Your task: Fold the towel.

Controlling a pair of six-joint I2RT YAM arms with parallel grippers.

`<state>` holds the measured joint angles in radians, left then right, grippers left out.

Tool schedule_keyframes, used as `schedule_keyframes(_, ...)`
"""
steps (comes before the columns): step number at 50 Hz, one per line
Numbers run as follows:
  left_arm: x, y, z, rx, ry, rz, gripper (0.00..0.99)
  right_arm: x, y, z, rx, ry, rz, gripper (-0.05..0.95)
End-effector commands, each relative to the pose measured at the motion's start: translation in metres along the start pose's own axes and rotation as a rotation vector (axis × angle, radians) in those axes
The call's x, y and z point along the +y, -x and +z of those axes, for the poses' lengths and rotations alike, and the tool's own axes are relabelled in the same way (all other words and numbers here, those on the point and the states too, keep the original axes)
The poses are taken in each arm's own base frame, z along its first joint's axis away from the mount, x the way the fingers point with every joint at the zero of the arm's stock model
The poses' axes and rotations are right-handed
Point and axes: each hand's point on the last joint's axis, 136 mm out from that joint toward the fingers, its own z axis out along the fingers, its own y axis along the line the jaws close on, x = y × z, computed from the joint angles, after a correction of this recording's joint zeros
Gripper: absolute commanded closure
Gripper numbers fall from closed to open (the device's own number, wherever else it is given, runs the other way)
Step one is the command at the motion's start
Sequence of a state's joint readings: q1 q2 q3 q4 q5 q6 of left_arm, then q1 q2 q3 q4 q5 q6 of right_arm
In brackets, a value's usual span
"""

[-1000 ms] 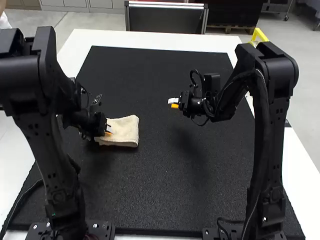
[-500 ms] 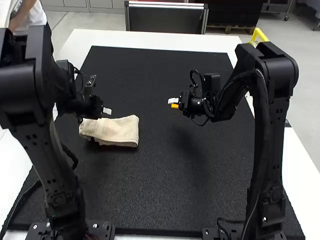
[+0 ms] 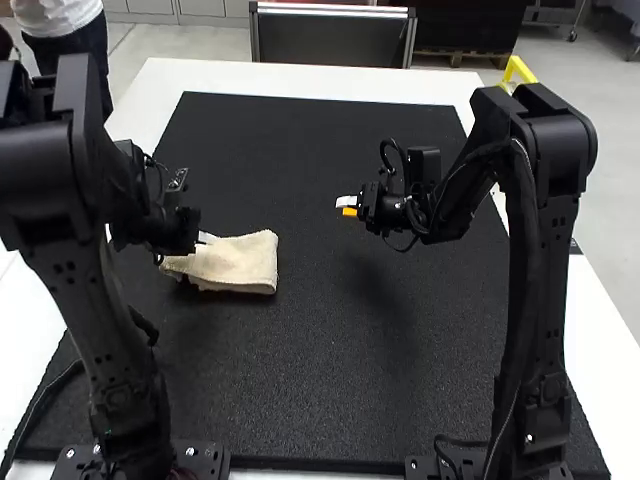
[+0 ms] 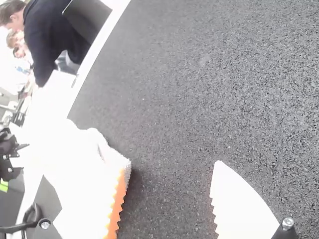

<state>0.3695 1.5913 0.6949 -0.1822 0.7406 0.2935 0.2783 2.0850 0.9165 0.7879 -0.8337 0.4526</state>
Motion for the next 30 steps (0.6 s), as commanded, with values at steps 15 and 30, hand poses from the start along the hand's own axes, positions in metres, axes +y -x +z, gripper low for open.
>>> schedule_keyframes(15, 0.014, -0.033, 0.012, 0.056, -0.018, -0.042, 0.97, -0.012, -0.001, -0.005, -0.007, -0.016, 0.005, 0.48)
schedule_keyframes(30, 0.017, -0.042, 0.018, 0.065, -0.021, -0.031, 0.97, -0.013, 0.0, -0.006, -0.009, -0.02, 0.007, 0.48)
